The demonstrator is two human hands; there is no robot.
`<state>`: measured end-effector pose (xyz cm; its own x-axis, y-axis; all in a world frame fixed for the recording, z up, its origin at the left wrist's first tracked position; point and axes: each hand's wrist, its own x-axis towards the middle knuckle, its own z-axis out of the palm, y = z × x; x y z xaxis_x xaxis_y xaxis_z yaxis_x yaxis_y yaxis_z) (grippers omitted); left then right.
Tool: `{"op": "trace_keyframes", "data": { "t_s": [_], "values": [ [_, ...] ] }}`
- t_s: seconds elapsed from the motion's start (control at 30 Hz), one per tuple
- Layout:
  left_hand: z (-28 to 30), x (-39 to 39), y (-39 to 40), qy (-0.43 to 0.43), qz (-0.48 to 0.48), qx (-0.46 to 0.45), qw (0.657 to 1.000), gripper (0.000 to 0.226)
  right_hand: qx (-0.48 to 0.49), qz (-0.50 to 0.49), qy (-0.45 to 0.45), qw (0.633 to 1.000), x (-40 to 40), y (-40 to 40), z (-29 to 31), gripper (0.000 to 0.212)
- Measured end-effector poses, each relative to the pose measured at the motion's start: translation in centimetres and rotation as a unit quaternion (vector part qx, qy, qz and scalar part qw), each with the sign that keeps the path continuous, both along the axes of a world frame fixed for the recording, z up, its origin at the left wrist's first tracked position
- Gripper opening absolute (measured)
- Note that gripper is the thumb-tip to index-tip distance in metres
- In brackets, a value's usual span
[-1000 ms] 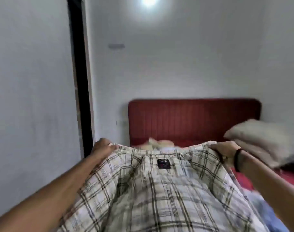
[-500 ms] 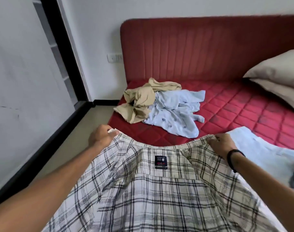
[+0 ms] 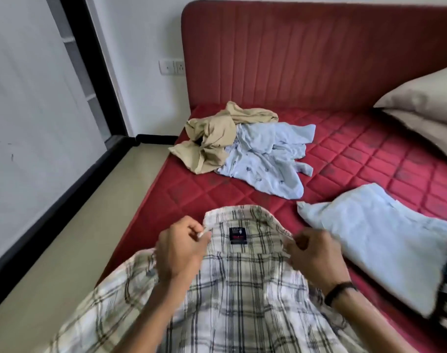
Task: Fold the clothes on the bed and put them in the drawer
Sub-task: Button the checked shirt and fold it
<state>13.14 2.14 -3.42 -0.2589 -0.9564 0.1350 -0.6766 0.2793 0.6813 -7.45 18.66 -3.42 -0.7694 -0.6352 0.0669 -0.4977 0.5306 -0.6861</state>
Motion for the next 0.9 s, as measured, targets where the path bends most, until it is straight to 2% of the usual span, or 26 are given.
{"op": "trace_keyframes", "data": {
  "t_s": [0.17, 0.3, 0.4, 0.53, 0.73, 0.9],
  "values": [
    [-1.6, 0.3, 7.6, -0.001, -0.099, -0.015, 0.995, 0.021, -0.017, 0.02, -0.164, 0.986, 4.5, 3.7, -0.2, 0.02],
    [-4.1, 0.8, 9.3, 0.011, -0.146, 0.018, 0.989, 0.014, -0.07, -0.021, -0.227, 0.971, 6.6, 4.2, -0.4, 0.01],
    [-7.1, 1.3, 9.1, -0.023, -0.173, 0.047, 0.984, 0.01, -0.098, -0.042, -0.292, 0.95, 7.5, 4.1, -2.5, 0.008],
    [-8.7, 1.1, 8.8, -0.043, -0.205, 0.079, 0.975, 0.012, -0.054, -0.019, -0.265, 0.963, 7.3, 3.1, -4.4, 0.009],
    [-8.6, 0.6, 8.8, -0.115, -0.194, 0.033, 0.974, 0.014, -0.027, 0.051, -0.204, 0.977, 7.9, 1.5, -6.2, 0.015],
    [-7.1, 1.6, 10.3, -0.078, -0.172, 0.009, 0.982, 0.016, -0.031, 0.091, -0.188, 0.977, 9.2, 1.9, -6.1, 0.017]
  ]
}}
